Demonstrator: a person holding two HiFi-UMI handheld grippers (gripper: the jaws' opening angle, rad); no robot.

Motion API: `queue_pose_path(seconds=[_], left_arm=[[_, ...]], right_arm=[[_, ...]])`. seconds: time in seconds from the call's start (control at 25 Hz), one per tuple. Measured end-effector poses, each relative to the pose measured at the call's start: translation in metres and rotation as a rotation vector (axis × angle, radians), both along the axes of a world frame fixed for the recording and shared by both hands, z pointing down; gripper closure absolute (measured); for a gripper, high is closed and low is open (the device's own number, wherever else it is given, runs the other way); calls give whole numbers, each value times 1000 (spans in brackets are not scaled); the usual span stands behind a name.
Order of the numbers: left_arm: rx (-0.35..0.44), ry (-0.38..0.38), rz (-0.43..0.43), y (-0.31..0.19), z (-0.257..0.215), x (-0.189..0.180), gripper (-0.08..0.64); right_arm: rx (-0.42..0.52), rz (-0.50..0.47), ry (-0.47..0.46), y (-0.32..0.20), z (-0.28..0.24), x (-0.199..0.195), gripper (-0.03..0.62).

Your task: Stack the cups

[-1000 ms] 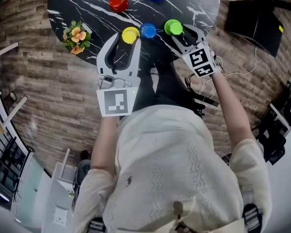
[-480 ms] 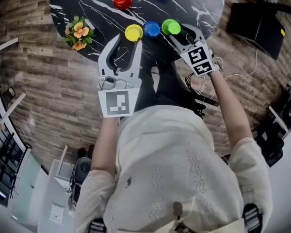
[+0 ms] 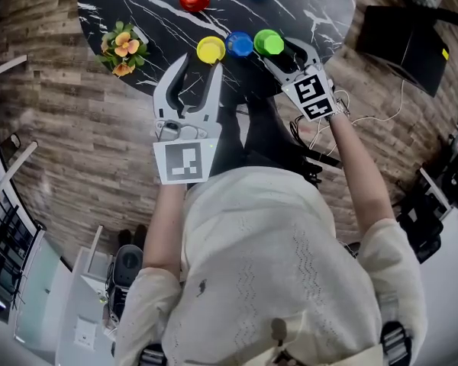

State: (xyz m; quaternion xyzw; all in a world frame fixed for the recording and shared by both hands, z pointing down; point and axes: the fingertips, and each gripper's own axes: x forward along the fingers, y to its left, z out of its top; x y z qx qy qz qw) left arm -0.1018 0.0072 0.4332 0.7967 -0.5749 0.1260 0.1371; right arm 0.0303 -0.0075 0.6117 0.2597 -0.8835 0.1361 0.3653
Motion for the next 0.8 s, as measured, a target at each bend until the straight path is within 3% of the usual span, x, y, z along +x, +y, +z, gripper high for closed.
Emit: queue_pose_path(seconds=[0.24,0.44,0.8], left_arm=[[1,5,-2,-2,3,2,387],[4,5,-2,-7,-1,1,387],[18,10,-19,-19,-10,7,387]], right_arm=[[-16,22,-7,0,0,3,309],[-30,85,-82,-12,-22,13,295],[35,101,-83,-63,-47,16,298]])
